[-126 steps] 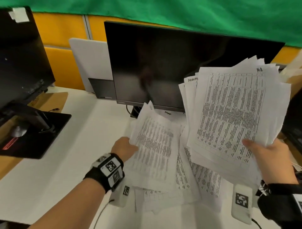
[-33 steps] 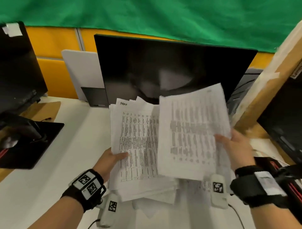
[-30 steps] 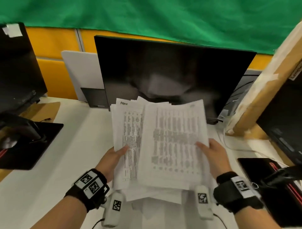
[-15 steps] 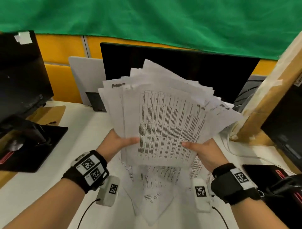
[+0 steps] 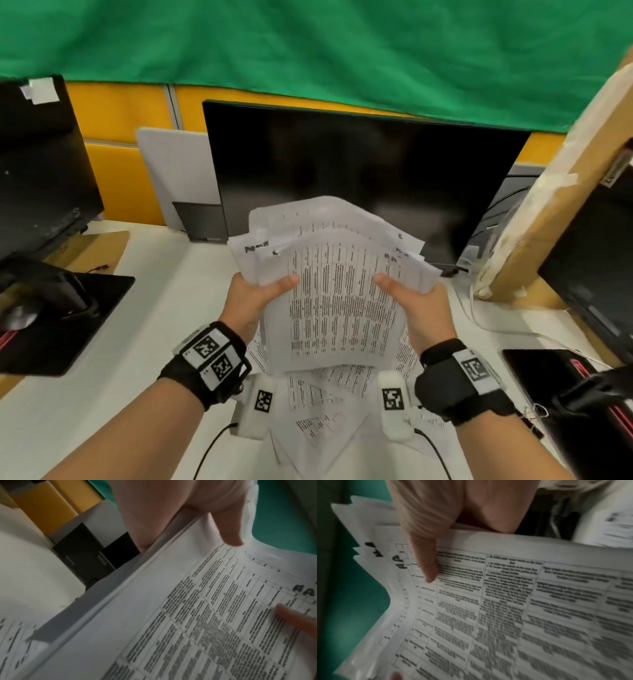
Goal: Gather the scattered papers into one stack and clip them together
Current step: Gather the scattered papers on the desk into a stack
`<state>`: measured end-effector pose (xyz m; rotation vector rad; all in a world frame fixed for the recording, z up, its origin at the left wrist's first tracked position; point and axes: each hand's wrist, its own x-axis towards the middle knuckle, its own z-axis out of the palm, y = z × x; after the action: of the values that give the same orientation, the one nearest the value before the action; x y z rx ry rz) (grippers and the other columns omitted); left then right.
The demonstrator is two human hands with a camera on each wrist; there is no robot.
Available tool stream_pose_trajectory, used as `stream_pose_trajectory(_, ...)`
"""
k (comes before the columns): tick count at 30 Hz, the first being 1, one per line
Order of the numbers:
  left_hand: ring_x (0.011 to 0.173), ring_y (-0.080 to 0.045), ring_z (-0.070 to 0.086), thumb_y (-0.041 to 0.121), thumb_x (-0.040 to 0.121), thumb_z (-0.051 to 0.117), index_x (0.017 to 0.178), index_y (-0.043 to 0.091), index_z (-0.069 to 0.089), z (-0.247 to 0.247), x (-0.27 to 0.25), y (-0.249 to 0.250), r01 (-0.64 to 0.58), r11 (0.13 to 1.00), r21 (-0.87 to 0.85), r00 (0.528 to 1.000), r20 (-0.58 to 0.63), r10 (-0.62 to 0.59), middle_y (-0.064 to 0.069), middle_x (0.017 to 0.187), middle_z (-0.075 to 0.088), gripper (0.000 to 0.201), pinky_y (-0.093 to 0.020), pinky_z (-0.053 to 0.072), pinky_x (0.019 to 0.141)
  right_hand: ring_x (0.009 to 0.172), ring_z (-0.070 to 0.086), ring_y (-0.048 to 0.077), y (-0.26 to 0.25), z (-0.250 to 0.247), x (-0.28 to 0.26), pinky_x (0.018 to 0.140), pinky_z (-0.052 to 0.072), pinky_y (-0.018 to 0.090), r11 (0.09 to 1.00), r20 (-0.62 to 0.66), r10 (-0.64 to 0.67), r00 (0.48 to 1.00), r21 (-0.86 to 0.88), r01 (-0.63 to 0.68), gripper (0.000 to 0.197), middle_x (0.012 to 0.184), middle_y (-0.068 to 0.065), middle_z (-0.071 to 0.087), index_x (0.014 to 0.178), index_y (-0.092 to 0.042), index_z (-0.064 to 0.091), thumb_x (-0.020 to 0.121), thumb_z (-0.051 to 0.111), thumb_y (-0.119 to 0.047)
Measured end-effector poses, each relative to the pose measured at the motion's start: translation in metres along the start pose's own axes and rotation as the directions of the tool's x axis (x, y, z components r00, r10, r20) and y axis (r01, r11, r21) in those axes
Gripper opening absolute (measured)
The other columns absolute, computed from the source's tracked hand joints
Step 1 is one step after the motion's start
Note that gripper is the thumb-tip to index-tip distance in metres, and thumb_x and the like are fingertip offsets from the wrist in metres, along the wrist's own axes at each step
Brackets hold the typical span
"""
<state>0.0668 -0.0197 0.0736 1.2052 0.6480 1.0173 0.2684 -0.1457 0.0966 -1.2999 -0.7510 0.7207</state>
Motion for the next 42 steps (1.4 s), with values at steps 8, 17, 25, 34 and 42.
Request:
stream_pose_trajectory(8,0.085,-0.017,0.074,0.056,0.029,0.089,0.09,0.021,0.073,0.0,0.0,-0.002,0.043,0.994,0.096,0.994,0.098,-0.052,-0.002,0.09,0.078,0.071,-0.041,0.057,0.083,0.078,0.064,-0.003,-0.019,-0.002,0.0,0.066,0.051,0.012,0.94,0.003,-0.294,0.956,-0.183,0.29,0.016,0.083,-0.016,0.068,0.095,-0.016,0.066,0.08,0.071,-0.013)
stream_pose_trajectory(17,0.079,-0.011,0.074,0.071,0.037,0.078,0.074,0.018,0.077,-0.003,0.0,-0.006,0.068,0.991,0.116,0.996,0.04,-0.073,0.0,0.084,0.078,0.065,-0.018,0.056,0.068,0.069,0.058,0.001,-0.022,-0.009,0.008,0.066,0.046,0.018,0.944,-0.189,-0.299,0.935,-0.205,0.26,0.014,0.068,-0.013,0.064,0.077,-0.016,0.068,0.088,0.059,-0.017)
stream_pose_trajectory(25,0.102,-0.009,0.067,0.063,0.085,0.041,0.107,0.03,0.065,0.006,-0.017,-0.021,0.184,0.967,0.178,0.983,-0.051,-0.178,0.005,0.108,0.072,0.047,-0.037,0.046,0.101,0.094,0.071,0.017,0.025,-0.016,-0.009,0.088,0.054,0.05,0.984,0.037,0.072,0.997,-0.167,-0.065,0.026,0.099,-0.001,0.076,0.098,-0.027,0.07,0.076,0.075,-0.016)
stream_pose_trajectory(34,0.065,-0.002,0.054,0.036,0.093,0.049,0.091,0.012,0.054,0.053,-0.01,0.029,-0.225,0.936,0.27,0.903,-0.303,0.304,0.005,0.077,0.055,0.025,-0.014,0.046,0.058,0.095,0.071,0.018,0.02,-0.013,-0.014,0.088,0.054,0.048,0.988,0.029,0.076,0.997,-0.135,-0.071,0.037,0.098,-0.002,0.076,0.101,-0.025,0.07,0.066,0.079,-0.021)
stream_pose_trajectory(42,0.055,0.003,0.04,0.016,0.089,0.053,0.07,0.015,0.046,0.055,0.002,0.029,-0.233,0.94,0.248,0.849,-0.42,0.321,0.006,0.067,0.043,0.02,-0.007,0.037,0.054,0.094,0.072,0.02,0.02,-0.017,-0.011,0.086,0.055,0.048,0.993,0.04,0.05,0.998,-0.108,-0.045,0.079,0.096,0.0,0.077,0.101,-0.018,0.072,0.036,0.085,-0.059)
